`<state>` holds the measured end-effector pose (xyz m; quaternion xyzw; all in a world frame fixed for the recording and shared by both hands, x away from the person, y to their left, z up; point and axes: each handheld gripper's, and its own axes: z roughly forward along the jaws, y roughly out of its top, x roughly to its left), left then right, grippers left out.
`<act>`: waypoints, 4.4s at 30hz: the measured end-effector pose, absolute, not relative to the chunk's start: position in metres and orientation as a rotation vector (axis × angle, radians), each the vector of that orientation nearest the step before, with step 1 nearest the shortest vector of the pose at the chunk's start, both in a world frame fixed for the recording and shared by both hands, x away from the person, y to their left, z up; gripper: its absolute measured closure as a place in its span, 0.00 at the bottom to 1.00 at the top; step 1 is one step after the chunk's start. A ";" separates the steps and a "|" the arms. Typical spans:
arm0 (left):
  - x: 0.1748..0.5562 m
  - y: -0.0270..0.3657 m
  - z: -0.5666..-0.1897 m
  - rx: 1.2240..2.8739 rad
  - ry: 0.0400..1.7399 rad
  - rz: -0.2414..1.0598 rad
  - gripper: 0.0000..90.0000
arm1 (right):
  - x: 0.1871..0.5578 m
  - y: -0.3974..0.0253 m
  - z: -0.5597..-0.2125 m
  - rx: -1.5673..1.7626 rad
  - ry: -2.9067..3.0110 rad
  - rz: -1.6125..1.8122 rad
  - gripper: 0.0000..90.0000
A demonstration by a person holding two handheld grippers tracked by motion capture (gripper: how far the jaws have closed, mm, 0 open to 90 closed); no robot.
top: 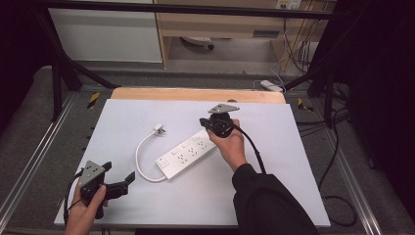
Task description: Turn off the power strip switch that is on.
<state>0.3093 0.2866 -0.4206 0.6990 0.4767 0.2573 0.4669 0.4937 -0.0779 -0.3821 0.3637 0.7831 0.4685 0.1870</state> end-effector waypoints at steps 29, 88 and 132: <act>0.310 0.289 -0.421 1.711 1.186 0.633 0.06 | 0.500 -0.071 -0.403 1.098 2.276 1.248 1.00; 0.310 0.287 -0.421 1.723 1.173 0.622 0.06 | 0.505 -0.055 -0.429 1.108 2.351 1.128 1.00; 0.310 0.286 -0.421 1.729 1.169 0.621 0.06 | 0.502 -0.055 -0.434 1.085 2.310 1.149 1.00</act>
